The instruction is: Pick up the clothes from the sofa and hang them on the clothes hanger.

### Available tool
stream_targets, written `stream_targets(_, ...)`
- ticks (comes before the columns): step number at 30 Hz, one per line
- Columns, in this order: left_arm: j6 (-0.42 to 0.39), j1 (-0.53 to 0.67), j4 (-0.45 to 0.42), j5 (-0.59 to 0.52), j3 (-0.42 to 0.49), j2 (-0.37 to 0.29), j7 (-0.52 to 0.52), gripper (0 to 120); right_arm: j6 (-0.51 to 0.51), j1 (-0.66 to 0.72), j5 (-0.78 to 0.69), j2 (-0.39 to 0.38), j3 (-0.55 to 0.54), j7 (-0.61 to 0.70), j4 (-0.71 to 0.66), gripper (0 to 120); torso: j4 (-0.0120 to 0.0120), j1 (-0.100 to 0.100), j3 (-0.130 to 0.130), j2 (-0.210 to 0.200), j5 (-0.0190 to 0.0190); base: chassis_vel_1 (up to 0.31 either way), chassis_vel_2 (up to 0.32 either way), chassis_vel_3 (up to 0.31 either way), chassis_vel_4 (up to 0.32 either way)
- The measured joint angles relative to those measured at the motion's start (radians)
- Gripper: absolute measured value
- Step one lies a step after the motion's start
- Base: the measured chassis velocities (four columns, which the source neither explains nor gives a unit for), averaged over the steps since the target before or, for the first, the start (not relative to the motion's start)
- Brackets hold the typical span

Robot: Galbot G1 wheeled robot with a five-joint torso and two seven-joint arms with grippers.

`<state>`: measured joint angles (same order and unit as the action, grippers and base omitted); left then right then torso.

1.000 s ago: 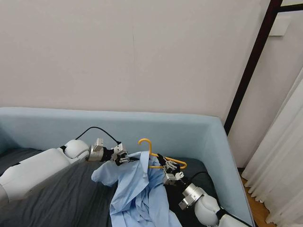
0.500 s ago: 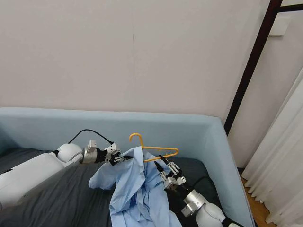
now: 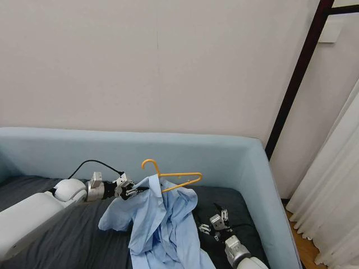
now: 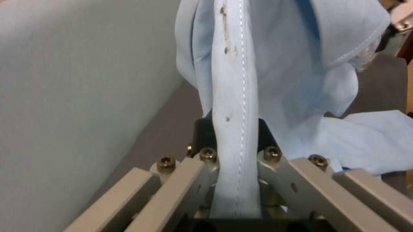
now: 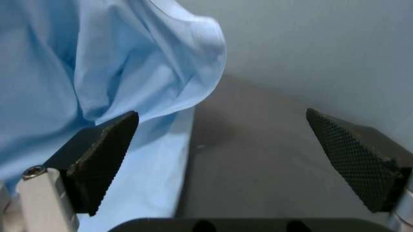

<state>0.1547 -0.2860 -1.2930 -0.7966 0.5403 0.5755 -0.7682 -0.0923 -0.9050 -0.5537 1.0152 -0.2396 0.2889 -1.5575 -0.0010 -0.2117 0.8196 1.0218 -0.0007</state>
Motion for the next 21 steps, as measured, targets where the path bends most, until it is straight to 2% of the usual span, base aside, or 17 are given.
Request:
stream_targets(1, 0.001, -0.012, -0.005, 0.001, -0.009, -0.006, 0.000, 1, -0.014, 0.022, -0.064, 0.023, 0.000, -0.012, 0.025, 100, -0.0001, 0.000, 0.000, 0.000, -0.0001, 0.000, 0.000, 0.000, 0.000)
stream_targets(4, 0.004, -0.023, -0.010, 0.002, -0.017, -0.012, -0.001, 1, -0.026, 0.039, -0.108, 0.041, 0.002, -0.022, 0.043, 100, -0.0001, 0.000, 0.000, 0.000, 0.0000, 0.000, 0.000, 0.000, 0.000)
stream_targets(8, 0.010, -0.068, -0.029, 0.011, -0.045, -0.026, -0.001, 1, -0.062, 0.111, -0.227, 0.121, 0.020, -0.070, 0.154, 100, 0.0001, 0.000, 0.000, 0.000, -0.0002, 0.000, 0.000, 0.000, 0.000)
stream_targets(13, 0.012, -0.080, -0.065, 0.012, -0.055, -0.055, -0.001, 1, -0.046, 0.165, -0.238, 0.181, 0.035, -0.103, 0.277, 100, -0.0002, 0.000, 0.000, 0.000, -0.0001, 0.000, 0.000, 0.000, 0.000)
stream_targets(19, 0.013, -0.092, -0.105, 0.006, -0.069, -0.096, -0.003, 1, -0.038, 0.192, -0.235, 0.221, 0.038, -0.125, 0.361, 100, -0.0003, 0.000, 0.000, 0.000, 0.0001, 0.000, 0.000, 0.000, 0.000)
stream_targets(21, 0.013, -0.114, -0.123, 0.003, -0.081, -0.110, -0.003, 1, -0.048, 0.206, -0.234, 0.255, 0.059, -0.137, 0.402, 98, -0.0002, 0.000, 0.000, 0.000, -0.0001, 0.000, 0.000, 0.000, 0.000)
